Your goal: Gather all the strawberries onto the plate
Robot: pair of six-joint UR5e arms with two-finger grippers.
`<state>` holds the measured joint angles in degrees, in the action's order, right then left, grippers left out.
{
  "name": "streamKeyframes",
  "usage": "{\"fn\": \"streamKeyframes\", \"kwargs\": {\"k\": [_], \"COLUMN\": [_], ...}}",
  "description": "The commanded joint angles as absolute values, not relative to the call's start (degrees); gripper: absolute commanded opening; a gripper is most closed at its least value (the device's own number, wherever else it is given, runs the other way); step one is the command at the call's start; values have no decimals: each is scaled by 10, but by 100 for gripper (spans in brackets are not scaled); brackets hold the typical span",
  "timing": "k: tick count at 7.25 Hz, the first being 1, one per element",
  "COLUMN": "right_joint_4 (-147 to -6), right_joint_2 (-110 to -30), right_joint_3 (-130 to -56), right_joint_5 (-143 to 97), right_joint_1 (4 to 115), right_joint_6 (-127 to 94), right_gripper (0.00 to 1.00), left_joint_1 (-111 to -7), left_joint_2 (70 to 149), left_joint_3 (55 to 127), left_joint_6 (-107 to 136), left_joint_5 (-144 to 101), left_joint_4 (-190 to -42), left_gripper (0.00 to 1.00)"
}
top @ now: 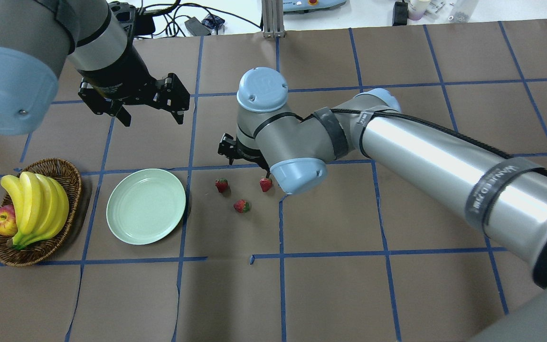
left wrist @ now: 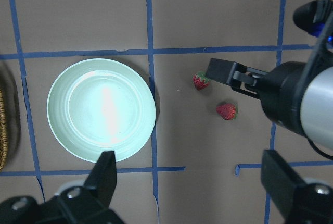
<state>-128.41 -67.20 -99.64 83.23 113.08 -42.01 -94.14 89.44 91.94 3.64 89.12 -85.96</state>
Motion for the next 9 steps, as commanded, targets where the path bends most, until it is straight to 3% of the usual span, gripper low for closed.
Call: {"fn": "streamKeyframes", "kwargs": {"k": [1, 3, 5, 8, 9], "right_joint_4": [-1259, -1211, -1174, -833, -810], "right_joint_2": [-777, -827, -835, -881, -882], "right_joint_3": [-1090, -1116, -1075, -868, -857], "right_joint_5": [856, 894, 896, 914, 908], "right_joint_1": [1013, 946, 905, 900, 900], "right_joint_6": [-266, -184, -148, -137, -136], "right_gripper": [100, 100, 100, 100, 100], "left_joint_1": [-940, -940, -940, -940, -940], "left_joint_2": [892, 893, 892, 892, 892], "left_joint_3": [918, 918, 919, 919, 919], "left_joint_6": [36, 35, 35, 36, 36], "left_joint_5": [892, 892, 892, 892, 892], "left_joint_4": [-860, -860, -860, -860, -860], "left_gripper": [100, 100, 100, 100, 100]}}
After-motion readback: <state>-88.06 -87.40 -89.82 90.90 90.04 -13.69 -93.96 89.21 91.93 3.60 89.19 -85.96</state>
